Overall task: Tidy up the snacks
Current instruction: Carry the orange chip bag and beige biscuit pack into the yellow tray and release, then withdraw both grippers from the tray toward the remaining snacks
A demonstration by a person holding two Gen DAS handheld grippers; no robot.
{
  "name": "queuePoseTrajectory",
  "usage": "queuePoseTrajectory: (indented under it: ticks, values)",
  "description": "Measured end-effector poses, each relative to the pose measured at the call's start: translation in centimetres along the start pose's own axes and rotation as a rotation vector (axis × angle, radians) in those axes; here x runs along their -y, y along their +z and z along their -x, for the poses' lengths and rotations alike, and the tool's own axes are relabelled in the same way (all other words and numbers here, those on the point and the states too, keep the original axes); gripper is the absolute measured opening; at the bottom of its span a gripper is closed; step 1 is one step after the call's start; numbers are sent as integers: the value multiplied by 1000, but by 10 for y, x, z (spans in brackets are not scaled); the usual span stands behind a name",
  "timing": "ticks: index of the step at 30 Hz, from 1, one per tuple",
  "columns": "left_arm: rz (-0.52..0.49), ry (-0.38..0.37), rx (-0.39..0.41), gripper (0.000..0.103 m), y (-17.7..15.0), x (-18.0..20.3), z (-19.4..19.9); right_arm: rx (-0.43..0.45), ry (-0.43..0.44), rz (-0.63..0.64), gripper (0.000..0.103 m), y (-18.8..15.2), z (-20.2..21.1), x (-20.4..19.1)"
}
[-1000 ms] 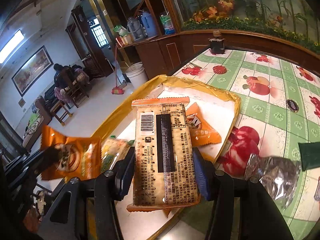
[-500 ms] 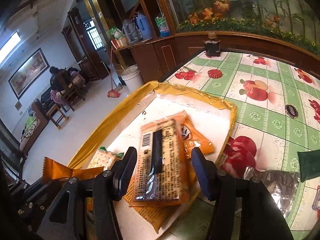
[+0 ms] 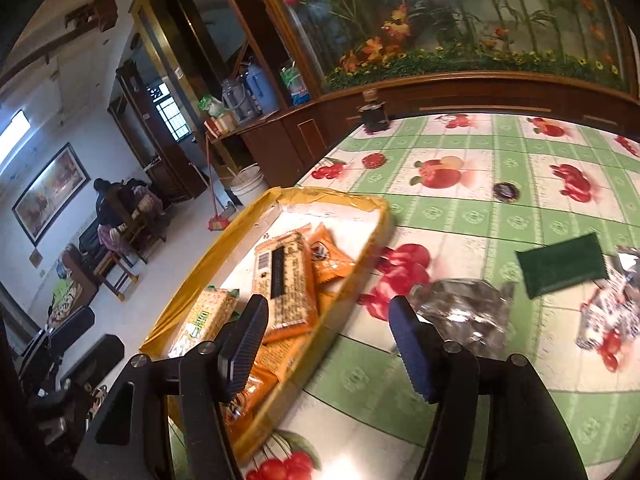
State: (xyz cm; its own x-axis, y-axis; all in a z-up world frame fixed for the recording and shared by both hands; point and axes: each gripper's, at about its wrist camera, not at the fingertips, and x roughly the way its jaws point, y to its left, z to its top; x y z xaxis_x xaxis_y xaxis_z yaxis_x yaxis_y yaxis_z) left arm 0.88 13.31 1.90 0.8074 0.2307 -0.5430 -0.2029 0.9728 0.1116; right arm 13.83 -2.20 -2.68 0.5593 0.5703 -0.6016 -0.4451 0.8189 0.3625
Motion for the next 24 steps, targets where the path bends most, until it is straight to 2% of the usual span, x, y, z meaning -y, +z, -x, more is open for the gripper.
queuePoseTrajectory:
  ticks: [12,24]
  values:
    - [-38,-36,4,72,1,26,14,26,-76,-87,67,-36,55,55]
    - [-114,-102,-45,75,2,75,4,34,-145,-154,67,-57,91,108]
